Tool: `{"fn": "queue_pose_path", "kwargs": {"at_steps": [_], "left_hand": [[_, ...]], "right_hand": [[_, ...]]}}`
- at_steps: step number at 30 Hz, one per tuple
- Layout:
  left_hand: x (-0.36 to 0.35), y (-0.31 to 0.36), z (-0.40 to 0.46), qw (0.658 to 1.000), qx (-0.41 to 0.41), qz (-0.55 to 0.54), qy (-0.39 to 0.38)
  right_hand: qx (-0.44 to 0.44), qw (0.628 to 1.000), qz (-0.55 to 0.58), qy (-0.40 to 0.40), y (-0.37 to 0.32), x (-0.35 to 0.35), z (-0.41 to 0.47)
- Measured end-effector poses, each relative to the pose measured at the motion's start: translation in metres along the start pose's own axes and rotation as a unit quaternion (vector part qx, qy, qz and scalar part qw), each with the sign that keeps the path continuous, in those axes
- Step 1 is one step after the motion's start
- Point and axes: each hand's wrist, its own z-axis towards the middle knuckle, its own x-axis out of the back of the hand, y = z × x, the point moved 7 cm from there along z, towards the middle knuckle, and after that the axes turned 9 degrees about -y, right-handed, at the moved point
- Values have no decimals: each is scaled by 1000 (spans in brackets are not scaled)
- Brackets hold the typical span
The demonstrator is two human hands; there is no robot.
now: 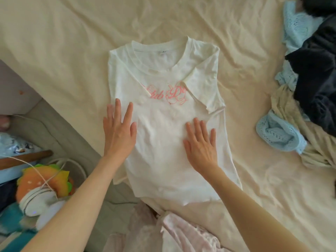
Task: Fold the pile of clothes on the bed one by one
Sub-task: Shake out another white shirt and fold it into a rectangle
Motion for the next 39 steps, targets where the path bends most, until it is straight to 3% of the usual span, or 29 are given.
{"fn": "queue_pose_path", "kwargs": {"at_steps": [5,7,9,12,16,17,20,25,28,34,39], "left_hand": [[-36,-3,-47,997,-43,-28,-63],[-44,1,-67,992,-61,-96,-47],[-49,-6,-85,981,-28,-193,-5],[-70,-34,-104,936,102,-336,23],[-111,-51,-116,818,200,-536,-61],[-116,-55,-117,807,210,-547,-75],[-122,-64,-120,796,223,-556,-87],[-128,-59,-159,773,248,-570,-124],[-132,-58,-192,752,274,-579,-156],[-121,-60,-224,638,301,-698,-118],[-89,-47,-207,563,267,-777,-90]], "right_hand": [[-28,998,34,-37,6,-38,-55],[-42,997,50,-28,12,-42,-71],[-69,994,82,14,23,-37,-83],[-106,982,123,93,46,-21,-97],[-134,971,153,123,77,-10,-103],[-154,959,201,124,88,-10,-102],[-250,895,362,70,121,-24,-99],[-292,833,469,-21,141,-50,-114],[-315,738,596,-28,145,-59,-135],[-306,605,734,-38,132,-55,-158],[-261,528,808,-14,116,-25,-150]]}}
